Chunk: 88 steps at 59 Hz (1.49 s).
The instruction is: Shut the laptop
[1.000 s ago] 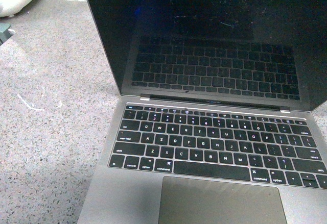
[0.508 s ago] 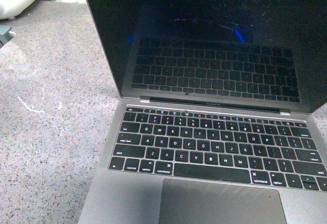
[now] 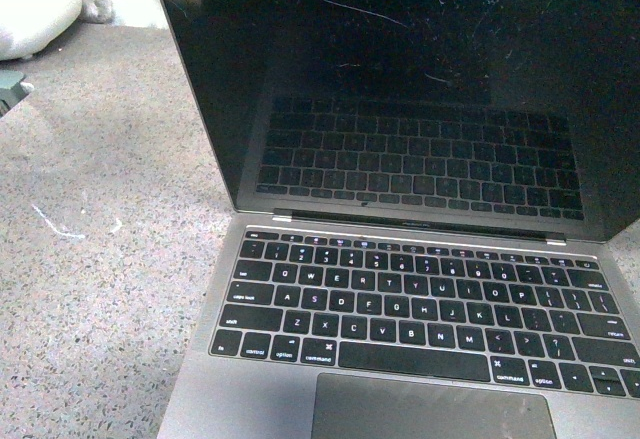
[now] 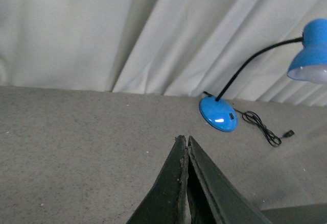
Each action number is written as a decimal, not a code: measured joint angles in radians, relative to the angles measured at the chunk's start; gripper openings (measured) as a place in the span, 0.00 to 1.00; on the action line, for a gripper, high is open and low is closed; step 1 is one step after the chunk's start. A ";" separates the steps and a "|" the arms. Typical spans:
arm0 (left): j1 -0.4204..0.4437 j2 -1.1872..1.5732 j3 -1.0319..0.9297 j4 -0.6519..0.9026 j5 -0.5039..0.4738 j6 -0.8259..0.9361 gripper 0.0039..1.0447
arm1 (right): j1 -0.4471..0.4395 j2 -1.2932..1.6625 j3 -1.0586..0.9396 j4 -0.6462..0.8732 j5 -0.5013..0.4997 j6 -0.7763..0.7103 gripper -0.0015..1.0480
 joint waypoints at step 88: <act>-0.232 -0.029 -0.200 -0.327 0.238 0.331 0.04 | 0.251 0.163 -0.060 -0.232 -0.211 0.067 0.01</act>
